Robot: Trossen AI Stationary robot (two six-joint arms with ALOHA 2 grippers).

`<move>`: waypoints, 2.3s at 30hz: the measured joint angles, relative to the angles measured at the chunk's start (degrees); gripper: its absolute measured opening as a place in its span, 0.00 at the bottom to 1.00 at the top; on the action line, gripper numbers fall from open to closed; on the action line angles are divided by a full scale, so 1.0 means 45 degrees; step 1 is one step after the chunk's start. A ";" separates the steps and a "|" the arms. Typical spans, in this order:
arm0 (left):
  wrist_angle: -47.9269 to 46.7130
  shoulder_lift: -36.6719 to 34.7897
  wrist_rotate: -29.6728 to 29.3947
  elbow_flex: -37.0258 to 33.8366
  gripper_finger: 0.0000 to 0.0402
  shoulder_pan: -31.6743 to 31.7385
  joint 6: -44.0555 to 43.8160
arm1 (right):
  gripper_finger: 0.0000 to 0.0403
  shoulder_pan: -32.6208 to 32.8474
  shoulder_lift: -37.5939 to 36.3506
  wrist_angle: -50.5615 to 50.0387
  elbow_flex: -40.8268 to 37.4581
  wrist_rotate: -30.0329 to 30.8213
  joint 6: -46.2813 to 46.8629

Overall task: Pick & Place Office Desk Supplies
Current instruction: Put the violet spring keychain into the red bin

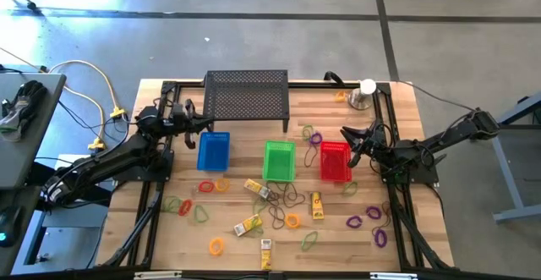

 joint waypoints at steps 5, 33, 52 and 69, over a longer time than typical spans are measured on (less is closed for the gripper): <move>-0.1230 -0.0003 0.0411 -0.0001 0.00 -0.1292 0.0456 | 0.11 -0.0003 0.0000 0.0002 0.0000 0.0004 0.0000; -0.1494 -0.0004 -1.0471 0.0004 0.00 -1.1920 0.0825 | 0.11 0.0000 0.0000 0.0000 0.0000 0.0000 -0.0002; 0.0440 -0.0004 -1.0127 0.0004 0.00 -1.1914 0.0006 | 0.11 0.0339 0.0003 0.0765 0.1383 -0.2127 -0.3277; 0.0782 0.0141 -0.8268 0.0001 0.00 -1.1919 -0.0080 | 0.11 0.1551 0.3637 -0.4574 0.6591 0.0156 -0.3394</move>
